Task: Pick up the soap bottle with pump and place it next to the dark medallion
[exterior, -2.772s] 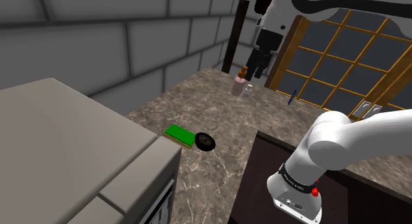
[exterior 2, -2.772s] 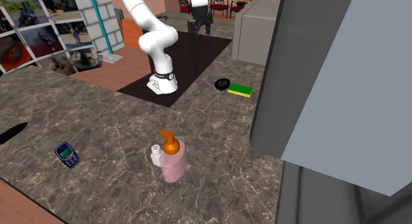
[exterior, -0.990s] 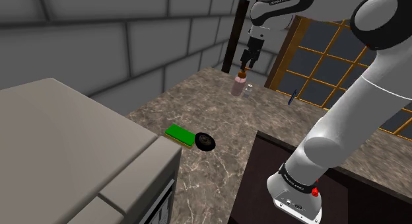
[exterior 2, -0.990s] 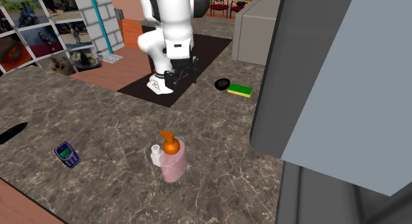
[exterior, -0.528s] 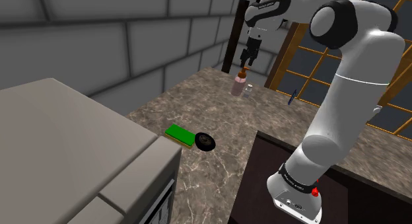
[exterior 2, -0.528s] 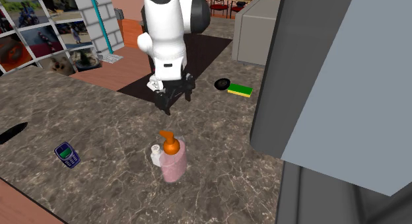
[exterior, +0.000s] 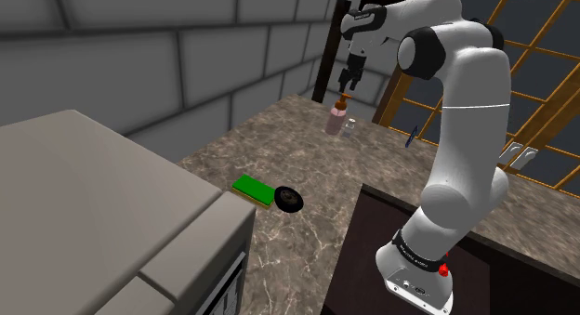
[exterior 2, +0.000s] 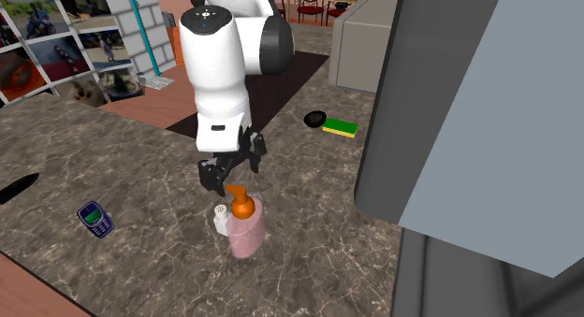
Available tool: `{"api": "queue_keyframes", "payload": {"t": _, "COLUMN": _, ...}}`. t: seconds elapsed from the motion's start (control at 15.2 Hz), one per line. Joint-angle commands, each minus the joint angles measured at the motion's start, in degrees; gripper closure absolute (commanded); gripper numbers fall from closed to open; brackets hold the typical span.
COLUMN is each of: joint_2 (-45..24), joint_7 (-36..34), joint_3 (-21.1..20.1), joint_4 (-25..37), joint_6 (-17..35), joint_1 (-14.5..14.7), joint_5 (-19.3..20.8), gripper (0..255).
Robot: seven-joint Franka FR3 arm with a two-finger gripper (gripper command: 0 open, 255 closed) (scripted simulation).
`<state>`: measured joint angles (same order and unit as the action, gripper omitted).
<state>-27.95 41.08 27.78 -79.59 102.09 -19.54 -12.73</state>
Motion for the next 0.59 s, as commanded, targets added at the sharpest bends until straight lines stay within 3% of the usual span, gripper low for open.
{"api": "queue_keyframes", "payload": {"t": 0.0, "joint_2": -1.53, "joint_7": 0.42, "joint_3": -0.2, "joint_4": 0.88, "joint_6": 0.58, "joint_1": -0.62, "joint_5": -0.56, "gripper": 0}}
{"api": "queue_keyframes", "payload": {"t": 0.53, "joint_2": -1.99, "joint_7": 0.79, "joint_3": -0.43, "joint_4": -2.8, "joint_6": 4.61, "joint_1": -0.26, "joint_5": -0.93, "gripper": 0}}
